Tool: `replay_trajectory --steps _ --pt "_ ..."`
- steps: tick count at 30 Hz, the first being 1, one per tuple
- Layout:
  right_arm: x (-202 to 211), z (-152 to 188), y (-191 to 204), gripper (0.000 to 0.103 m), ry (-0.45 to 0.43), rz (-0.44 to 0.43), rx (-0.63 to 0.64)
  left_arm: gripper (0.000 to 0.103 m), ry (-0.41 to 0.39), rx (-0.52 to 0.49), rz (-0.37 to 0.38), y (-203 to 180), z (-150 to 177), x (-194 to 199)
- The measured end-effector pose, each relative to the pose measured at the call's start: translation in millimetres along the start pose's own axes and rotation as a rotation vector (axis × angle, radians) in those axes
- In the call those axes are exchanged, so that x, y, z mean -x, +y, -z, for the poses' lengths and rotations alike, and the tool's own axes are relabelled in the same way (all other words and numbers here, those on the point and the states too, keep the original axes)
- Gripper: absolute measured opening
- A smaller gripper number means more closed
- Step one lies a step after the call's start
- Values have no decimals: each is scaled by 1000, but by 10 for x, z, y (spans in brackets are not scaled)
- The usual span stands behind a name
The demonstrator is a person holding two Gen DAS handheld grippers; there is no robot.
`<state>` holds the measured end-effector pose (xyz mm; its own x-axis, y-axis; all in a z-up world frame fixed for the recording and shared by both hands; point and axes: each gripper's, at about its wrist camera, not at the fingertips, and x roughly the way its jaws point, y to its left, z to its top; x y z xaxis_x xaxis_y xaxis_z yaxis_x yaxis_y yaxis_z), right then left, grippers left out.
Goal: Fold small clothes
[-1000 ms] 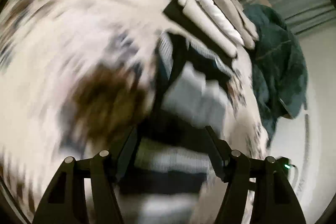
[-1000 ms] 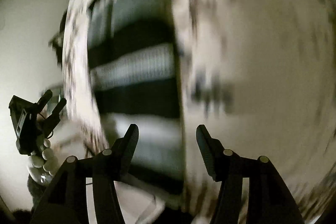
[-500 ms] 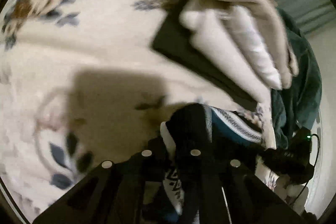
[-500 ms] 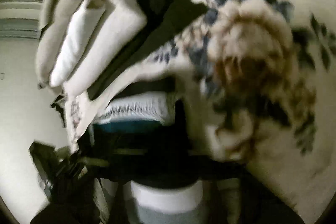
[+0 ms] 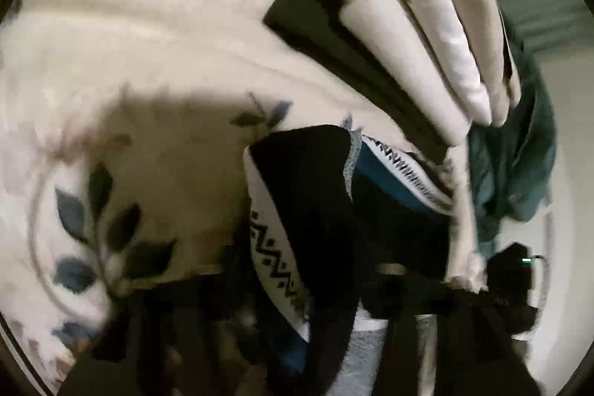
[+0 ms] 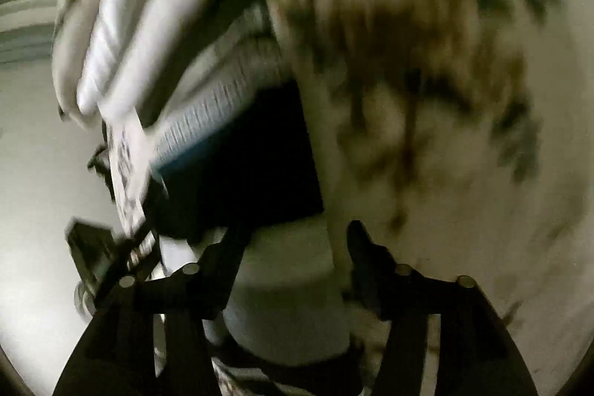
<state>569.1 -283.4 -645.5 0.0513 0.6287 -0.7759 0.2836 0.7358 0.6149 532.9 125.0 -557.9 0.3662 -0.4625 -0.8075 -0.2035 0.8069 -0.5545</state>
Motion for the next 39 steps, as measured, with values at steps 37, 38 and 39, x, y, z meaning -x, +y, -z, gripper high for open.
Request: replay_trajectory --steps 37,38,39 --pt "444 500 462 74 -26 -11 101 90 -62 -88 84 -115 31 1017" --pt "462 723 436 74 4 -22 80 90 -66 -79 83 -101 169 1133" --pt "470 907 419 74 23 -37 68 90 -64 -74 87 -115 270 1169"
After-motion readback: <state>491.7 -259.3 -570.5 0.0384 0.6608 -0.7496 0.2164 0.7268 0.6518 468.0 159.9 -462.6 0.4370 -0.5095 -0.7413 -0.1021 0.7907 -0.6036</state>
